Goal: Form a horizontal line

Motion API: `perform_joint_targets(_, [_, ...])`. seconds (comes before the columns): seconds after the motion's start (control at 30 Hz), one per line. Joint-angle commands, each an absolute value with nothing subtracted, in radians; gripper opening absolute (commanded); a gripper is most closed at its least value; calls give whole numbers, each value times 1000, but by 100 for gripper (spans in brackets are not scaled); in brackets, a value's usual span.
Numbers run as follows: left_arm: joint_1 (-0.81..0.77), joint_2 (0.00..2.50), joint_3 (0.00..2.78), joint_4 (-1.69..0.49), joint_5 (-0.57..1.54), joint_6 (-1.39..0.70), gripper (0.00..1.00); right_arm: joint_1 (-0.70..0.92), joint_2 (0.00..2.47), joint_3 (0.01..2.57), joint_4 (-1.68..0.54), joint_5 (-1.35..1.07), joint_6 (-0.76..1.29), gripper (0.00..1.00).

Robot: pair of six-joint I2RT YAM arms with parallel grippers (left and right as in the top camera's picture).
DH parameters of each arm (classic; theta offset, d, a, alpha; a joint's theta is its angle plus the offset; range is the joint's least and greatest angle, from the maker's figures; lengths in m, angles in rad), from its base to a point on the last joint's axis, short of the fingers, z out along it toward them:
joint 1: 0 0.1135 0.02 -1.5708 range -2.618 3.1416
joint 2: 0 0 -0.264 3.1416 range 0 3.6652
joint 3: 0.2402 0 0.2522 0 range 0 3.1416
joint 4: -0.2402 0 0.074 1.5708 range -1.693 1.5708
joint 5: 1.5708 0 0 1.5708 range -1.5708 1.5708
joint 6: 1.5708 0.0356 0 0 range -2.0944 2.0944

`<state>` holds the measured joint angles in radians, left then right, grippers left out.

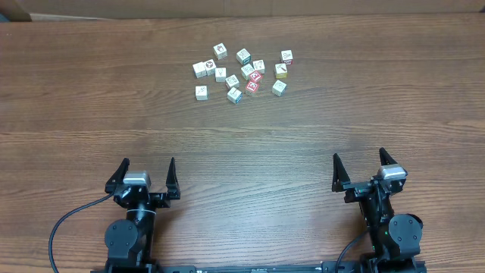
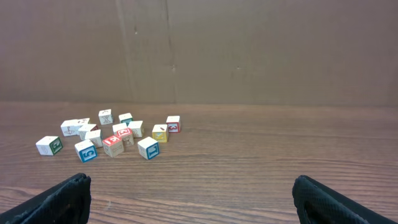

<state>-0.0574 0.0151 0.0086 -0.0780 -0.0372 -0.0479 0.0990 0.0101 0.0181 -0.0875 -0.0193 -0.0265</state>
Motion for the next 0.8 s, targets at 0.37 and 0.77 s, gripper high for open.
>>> perform_joint_targets(0.37, [-52, 6, 6, -77, -33, -25, 100, 103, 4, 8, -84, -21, -31, 100])
perform_joint_targets(0.77, [-53, 6, 6, -78, -7, -30, 100, 103, 4, 8, -84, -20, -31, 100])
